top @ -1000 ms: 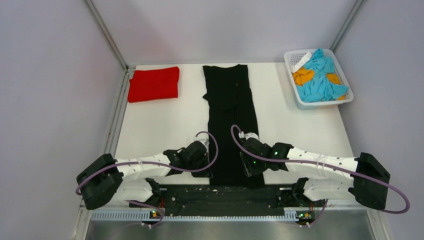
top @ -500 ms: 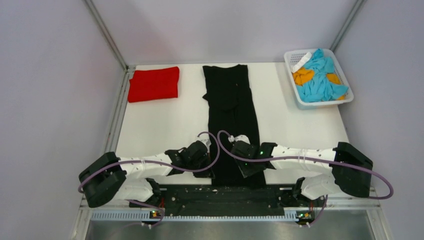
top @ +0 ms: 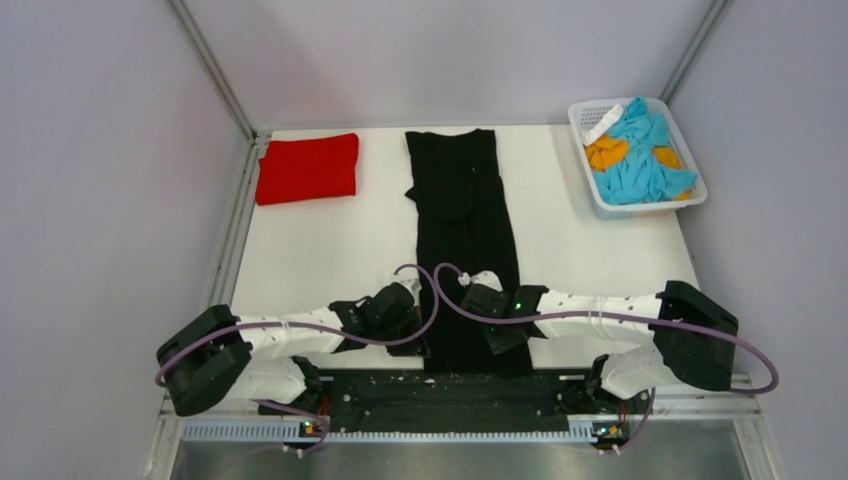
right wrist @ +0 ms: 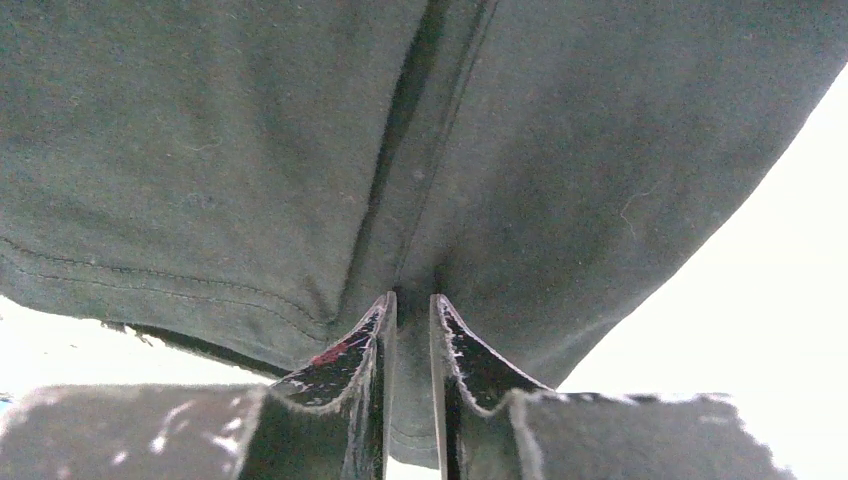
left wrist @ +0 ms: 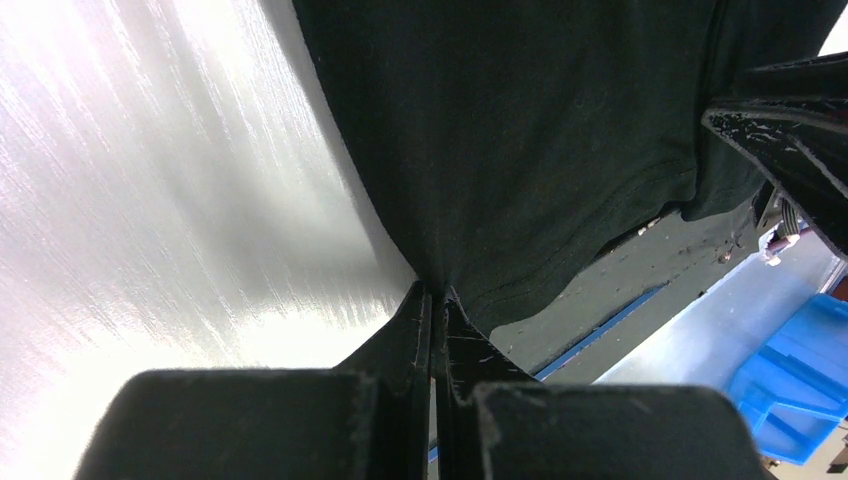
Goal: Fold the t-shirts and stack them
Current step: Grab the bottom of the folded rectangular tshirt with both arms
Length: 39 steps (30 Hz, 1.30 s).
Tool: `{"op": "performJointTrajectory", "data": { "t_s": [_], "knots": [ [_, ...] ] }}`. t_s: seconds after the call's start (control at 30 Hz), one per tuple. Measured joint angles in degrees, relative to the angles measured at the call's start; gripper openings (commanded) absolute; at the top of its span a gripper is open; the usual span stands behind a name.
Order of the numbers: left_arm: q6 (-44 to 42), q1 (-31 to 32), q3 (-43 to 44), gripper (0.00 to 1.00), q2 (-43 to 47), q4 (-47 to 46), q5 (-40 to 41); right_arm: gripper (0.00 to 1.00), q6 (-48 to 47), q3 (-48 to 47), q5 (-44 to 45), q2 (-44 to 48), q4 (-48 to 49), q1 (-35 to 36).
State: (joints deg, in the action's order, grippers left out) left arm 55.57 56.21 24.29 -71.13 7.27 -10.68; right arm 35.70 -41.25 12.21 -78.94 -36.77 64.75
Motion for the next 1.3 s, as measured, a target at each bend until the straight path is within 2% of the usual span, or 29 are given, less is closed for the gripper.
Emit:
{"op": "performJointTrajectory", "data": {
  "t_s": [0.13, 0.53, 0.7, 0.9, 0.93, 1.0, 1.1, 1.3],
  "knots": [
    [0.0, 0.0, -0.1, 0.0, 0.1, 0.0, 0.0, 0.0, 0.5, 0.0, 0.8, 0.6, -1.2, 0.0],
    [0.0, 0.0, -0.1, 0.0, 0.1, 0.0, 0.0, 0.0, 3.1, 0.0, 2.6, 7.8, -3.0, 0.0],
    [-0.1, 0.1, -0.1, 0.0, 0.1, 0.0, 0.0, 0.0, 3.6, 0.0, -0.5, 12.2, 1.3, 0.0],
    [-0.1, 0.2, -0.1, 0.0, 0.2, 0.0, 0.0, 0.0, 4.4, 0.0, -2.9, 12.2, 5.6, 0.0],
    [-0.1, 0.2, -0.1, 0.0, 0.3, 0.1, 0.0, 0.04, 4.4, 0.0, -3.0, 11.7, 6.1, 0.0],
    [-0.2, 0.3, -0.3, 0.0, 0.7, 0.5, 0.0, 0.23, 4.6, 0.0, -3.5, 10.1, 6.8, 0.0],
    [-0.2, 0.4, -0.5, 0.0, 1.3, 1.0, 0.0, 0.43, 4.5, 0.0, -5.0, 7.6, 7.3, 0.0],
    [-0.2, 0.5, -0.6, 0.0, 1.6, 1.6, 0.2, 0.71, 3.2, 0.2, -7.0, 7.8, 7.7, 0.0]
  ]
}}
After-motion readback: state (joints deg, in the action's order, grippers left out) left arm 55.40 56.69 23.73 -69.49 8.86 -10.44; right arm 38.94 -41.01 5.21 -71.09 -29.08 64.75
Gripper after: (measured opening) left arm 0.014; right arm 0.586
